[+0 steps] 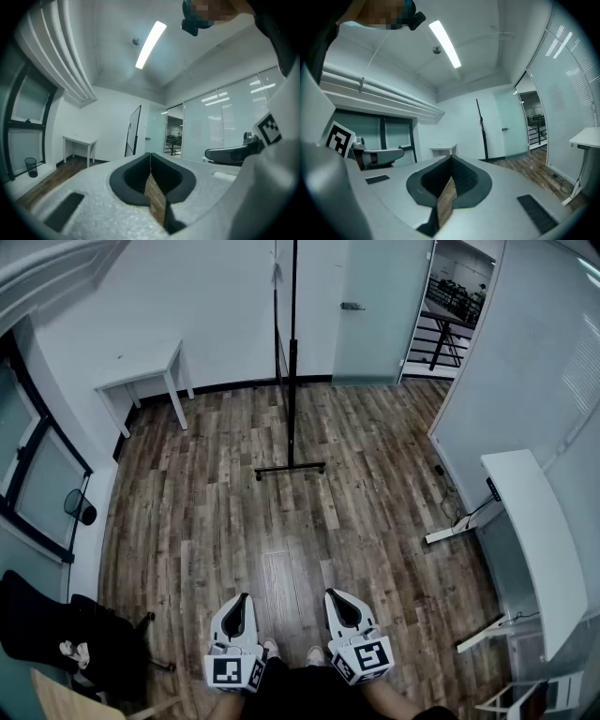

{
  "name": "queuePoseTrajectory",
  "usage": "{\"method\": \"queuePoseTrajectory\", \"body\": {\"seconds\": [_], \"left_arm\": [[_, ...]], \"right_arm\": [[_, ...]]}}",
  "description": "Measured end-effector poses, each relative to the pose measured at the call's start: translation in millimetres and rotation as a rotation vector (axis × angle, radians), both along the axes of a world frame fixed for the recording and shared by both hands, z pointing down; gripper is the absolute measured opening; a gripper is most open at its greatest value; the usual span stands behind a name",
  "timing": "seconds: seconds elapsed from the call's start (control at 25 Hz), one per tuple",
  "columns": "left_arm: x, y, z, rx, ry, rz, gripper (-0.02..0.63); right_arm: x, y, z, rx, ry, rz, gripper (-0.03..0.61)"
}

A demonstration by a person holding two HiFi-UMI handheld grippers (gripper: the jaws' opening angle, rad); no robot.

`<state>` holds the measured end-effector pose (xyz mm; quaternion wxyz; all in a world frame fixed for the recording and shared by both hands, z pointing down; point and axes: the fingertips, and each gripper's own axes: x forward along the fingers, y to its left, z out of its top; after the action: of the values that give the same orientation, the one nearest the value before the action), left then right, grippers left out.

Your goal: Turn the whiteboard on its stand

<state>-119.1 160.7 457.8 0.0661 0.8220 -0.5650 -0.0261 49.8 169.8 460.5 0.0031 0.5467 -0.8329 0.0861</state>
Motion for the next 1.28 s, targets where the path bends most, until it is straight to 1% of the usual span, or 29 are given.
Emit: {"method": "queuePoseTrajectory", "body": {"seconds": [0.36,0.64,0.96,1.16,1.28], "left_arm": [[15,4,0,0.003,-0.002,0.001,0.018],[40,17,1,-0.003,-0.012,0.0,0.018],[68,37,7,-0.018,-0.002,-0.018,0.018],[79,37,8,-0.018,-0.014,-0.029,0.018],[78,28,13,-0.018,-0.013,-0.035,0.018]], "right_arm": [[10,5,-2,0.004,-0.007,-0.023,0.011],[31,16,-4,0.024,-0.038,-0.03,0.011],[51,28,2,0.006,-0.037,-0.066,0.011],[62,19,2,0.015,-0.046,-0.071,0.011],[63,12,6,0.011,-0.046,-0.071,0.011]]}}
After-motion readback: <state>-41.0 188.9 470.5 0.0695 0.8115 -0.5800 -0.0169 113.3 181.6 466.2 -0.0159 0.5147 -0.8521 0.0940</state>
